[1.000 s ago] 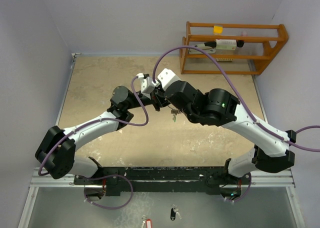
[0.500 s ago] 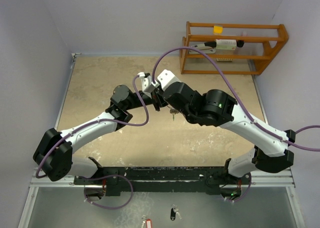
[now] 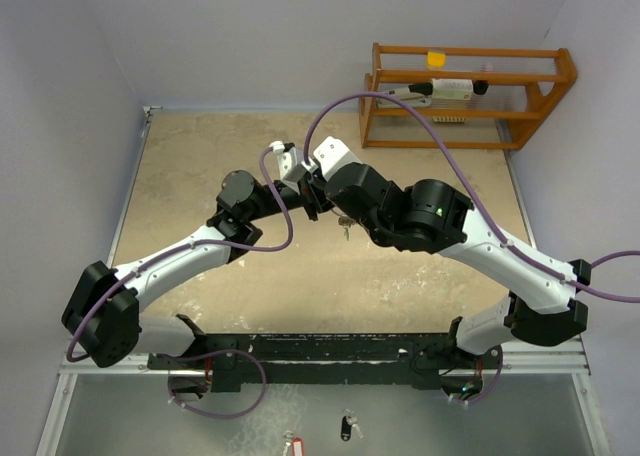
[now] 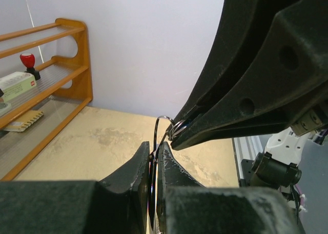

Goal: Remove the keys from the keyring

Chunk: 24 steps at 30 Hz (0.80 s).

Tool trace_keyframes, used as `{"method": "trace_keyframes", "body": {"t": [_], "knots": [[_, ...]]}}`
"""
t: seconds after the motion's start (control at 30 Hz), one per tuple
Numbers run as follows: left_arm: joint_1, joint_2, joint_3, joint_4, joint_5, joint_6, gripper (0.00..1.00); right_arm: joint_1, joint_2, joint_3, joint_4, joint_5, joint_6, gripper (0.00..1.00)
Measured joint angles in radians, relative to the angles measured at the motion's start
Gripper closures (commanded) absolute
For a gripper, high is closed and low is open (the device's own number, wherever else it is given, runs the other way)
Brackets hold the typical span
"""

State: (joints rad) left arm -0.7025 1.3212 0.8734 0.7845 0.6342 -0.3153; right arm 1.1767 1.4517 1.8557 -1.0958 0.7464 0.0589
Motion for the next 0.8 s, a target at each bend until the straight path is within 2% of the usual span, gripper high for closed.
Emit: {"method": "trace_keyframes", "body": {"t": [0.57, 0.8], "knots": [[0.000, -0.042, -0.002, -0.047, -0.055, -0.034, 1.00, 0.000, -0.014, -0.033, 0.060, -0.009, 0.011, 1.00], [0.024, -0.135, -0.002, -0.024, -0.171, -0.037, 1.00, 0.019, -0.025, -0.121, 0.038, -0.126, 0.021, 1.00]]}}
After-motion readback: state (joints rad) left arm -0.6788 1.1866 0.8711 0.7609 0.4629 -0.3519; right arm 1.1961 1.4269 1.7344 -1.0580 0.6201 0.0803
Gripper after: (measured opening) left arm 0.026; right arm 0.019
